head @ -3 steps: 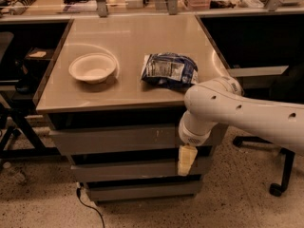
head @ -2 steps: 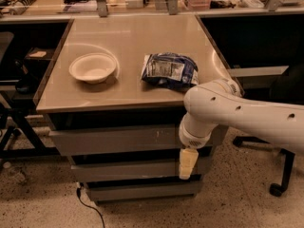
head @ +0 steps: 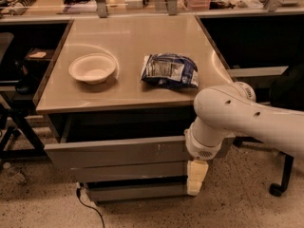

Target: Open top drawer

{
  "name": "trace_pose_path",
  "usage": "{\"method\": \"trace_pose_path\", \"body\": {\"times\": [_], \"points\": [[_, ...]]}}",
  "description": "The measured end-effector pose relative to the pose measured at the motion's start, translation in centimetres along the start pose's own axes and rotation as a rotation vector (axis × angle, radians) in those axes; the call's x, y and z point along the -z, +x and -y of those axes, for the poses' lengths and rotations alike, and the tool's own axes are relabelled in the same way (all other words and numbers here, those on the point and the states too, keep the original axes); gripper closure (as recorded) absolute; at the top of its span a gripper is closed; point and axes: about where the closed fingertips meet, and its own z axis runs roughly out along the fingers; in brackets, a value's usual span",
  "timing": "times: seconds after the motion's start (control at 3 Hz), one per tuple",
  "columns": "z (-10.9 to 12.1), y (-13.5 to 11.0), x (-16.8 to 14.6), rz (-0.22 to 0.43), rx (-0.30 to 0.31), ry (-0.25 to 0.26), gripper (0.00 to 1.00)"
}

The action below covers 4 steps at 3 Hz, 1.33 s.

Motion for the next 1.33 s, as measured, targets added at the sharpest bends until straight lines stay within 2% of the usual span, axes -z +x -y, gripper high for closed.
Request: {"method": "trace_pose_path", "body": {"times": [0.33,0.67,1.0,1.33], "points": [[-6.7,1.4,3.0,0.037,-0.008,-0.080,0.00],[-6.7,1.4,3.0,0.039,-0.008,-0.079,0.00],[-5.0,0.5,4.3,0.036,0.015,-0.010,0.00],[-3.1,-0.1,3.8,0.021,0.021,0.014,0.00]]}}
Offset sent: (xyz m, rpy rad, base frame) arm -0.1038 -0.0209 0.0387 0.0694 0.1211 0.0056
